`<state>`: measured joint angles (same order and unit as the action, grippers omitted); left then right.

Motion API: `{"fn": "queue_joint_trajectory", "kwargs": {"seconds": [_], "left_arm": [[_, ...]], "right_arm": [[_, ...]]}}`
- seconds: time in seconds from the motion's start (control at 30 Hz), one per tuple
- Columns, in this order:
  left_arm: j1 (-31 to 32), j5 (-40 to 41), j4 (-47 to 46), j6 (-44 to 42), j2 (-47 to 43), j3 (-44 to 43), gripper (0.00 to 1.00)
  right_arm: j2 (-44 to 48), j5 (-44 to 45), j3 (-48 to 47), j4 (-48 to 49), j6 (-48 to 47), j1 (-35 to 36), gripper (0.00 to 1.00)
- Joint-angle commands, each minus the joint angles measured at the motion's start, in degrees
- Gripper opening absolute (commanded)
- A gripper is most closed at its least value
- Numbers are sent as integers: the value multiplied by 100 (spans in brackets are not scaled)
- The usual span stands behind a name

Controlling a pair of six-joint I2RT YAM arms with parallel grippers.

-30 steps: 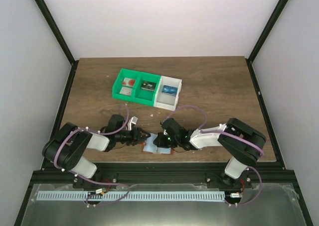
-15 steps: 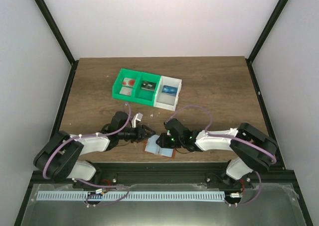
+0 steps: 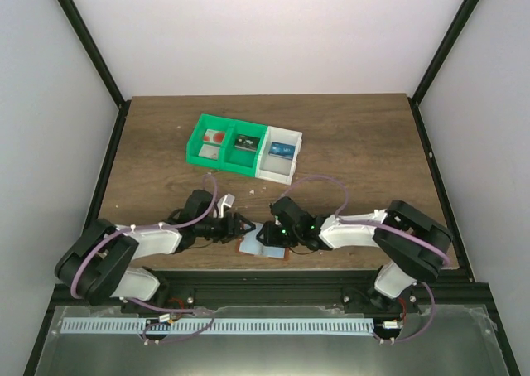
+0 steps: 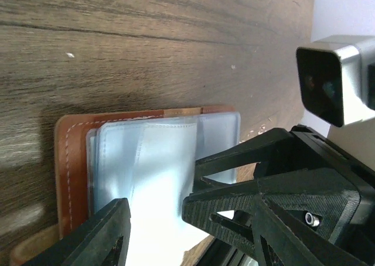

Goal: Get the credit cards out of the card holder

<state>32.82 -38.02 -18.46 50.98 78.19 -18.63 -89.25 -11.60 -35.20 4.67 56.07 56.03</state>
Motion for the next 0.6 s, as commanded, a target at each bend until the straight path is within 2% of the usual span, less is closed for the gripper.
{"fn": "queue_joint_trajectory", "kwargs": {"seconds": [0.0,0.13,0.23,0.37,0.57], "left_arm": [[19,-20,-110,-218,161,-86,59],[0,59,188,-404,159,-210,63],[-33,93,321,-441,42,-209,66],[-144,38,286,-398,-156,-106,76],[-330,-65,184,-457,-146,56,78]], "right_arm": [[-269,309,-122,-32,-182,40,26],[-196,513,138,311,-436,40,11],[-203,416,355,803,-565,10,6],[-352,-64,452,1311,-706,-39,4],[-462,-370,646,1825,-551,-90,0]]}}
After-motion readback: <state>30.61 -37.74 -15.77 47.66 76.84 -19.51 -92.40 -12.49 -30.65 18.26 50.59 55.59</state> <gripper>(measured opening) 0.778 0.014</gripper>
